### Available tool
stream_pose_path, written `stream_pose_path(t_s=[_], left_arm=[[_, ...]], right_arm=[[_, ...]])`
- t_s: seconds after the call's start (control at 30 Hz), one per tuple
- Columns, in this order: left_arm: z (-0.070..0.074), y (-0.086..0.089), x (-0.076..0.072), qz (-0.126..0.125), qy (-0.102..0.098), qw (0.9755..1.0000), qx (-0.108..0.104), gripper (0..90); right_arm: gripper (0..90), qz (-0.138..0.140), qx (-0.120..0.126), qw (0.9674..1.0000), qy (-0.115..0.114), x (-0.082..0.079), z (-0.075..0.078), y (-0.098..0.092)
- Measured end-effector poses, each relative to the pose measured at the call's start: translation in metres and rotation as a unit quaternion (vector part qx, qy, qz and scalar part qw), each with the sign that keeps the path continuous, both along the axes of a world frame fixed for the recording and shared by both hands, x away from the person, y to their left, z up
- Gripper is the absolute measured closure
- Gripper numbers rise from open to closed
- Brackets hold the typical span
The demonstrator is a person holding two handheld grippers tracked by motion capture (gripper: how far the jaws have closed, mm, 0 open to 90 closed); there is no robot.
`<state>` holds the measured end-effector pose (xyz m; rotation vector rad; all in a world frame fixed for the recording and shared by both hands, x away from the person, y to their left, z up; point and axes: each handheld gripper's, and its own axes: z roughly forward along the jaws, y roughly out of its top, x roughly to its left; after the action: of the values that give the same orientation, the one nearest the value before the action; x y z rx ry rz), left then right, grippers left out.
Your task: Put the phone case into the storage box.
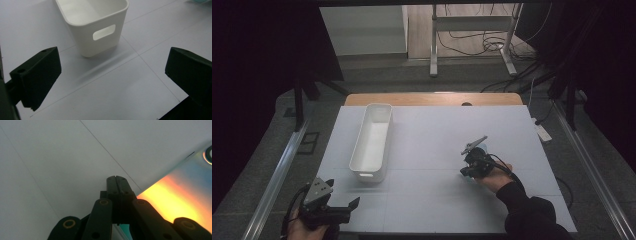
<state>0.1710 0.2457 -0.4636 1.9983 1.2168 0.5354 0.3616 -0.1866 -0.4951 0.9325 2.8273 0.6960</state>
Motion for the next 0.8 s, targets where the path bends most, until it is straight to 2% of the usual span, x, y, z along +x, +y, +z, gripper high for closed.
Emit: stream_pose_path(t_s=[0.23, 0.33, 0.8], left_arm=[[0.0, 0.001, 0.0, 0.0, 0.001, 1.0, -0.004, 0.9], [0.0, 0.001, 0.0, 0.0, 0.0, 1.0, -0.005, 1.0], [0.0, 0.001, 0.0, -0.002, -0.001, 1.0, -0.004, 1.0]], right_arm=[[89.1, 0.006, -0.016, 0.9998, 0.007, -0.001, -0.007, 0.003], [89.1, 0.002, -0.014, 0.9998, 0.009, -0.001, -0.007, 0.002], [89.2, -0.021, -0.016, 0.9996, 0.008, 0.0, -0.006, -0.02]])
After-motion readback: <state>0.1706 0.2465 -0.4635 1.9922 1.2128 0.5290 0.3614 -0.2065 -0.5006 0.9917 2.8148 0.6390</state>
